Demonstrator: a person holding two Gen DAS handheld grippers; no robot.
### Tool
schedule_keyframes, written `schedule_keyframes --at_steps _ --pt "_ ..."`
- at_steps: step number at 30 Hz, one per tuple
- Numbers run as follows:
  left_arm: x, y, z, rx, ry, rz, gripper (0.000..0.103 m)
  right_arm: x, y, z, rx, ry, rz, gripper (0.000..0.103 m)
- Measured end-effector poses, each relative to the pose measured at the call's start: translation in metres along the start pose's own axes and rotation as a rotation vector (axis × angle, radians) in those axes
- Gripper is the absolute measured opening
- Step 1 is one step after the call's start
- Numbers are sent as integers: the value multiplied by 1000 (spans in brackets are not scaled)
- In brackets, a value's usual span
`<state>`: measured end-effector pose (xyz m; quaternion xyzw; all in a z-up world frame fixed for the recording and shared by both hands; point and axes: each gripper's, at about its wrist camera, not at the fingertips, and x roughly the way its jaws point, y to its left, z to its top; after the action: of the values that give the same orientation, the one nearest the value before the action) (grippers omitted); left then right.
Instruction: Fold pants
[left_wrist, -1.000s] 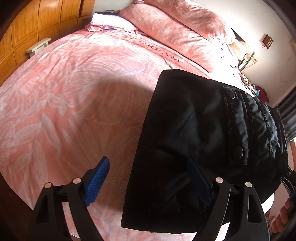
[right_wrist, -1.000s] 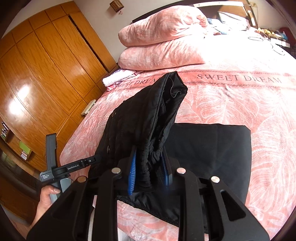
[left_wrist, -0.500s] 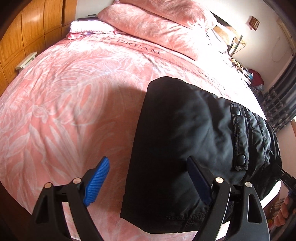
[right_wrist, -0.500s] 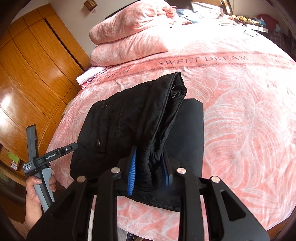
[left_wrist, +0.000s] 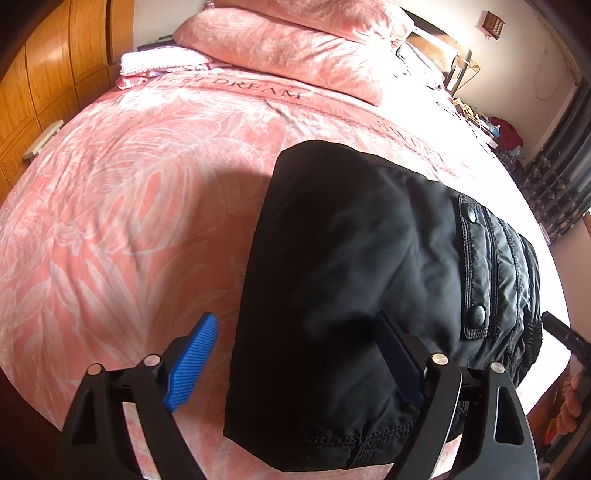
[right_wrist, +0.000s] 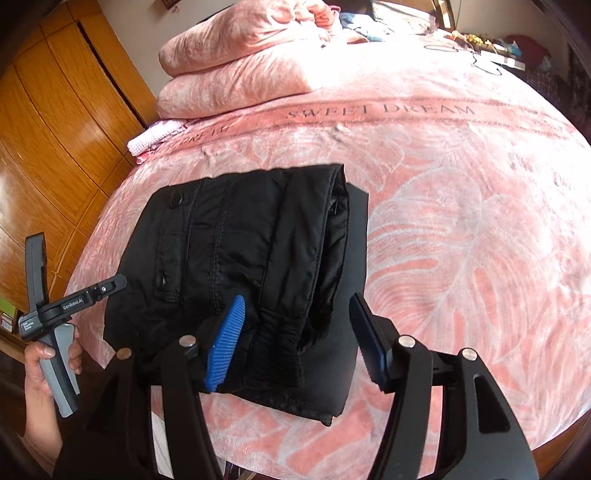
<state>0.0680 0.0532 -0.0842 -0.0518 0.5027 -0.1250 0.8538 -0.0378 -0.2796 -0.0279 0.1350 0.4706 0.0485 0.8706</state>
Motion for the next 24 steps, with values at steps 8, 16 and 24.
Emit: schedule_keyframes --at_steps 8,16,24 --pt "1 -8 1 29 4 3 87 23 -4 51 2 -2 20 59" --pt "6 -7 14 28 1 12 92 66 -27 71 146 88 176 6" --pt "12 -6 11 11 11 -13 96 50 -27 78 109 43 94 4"
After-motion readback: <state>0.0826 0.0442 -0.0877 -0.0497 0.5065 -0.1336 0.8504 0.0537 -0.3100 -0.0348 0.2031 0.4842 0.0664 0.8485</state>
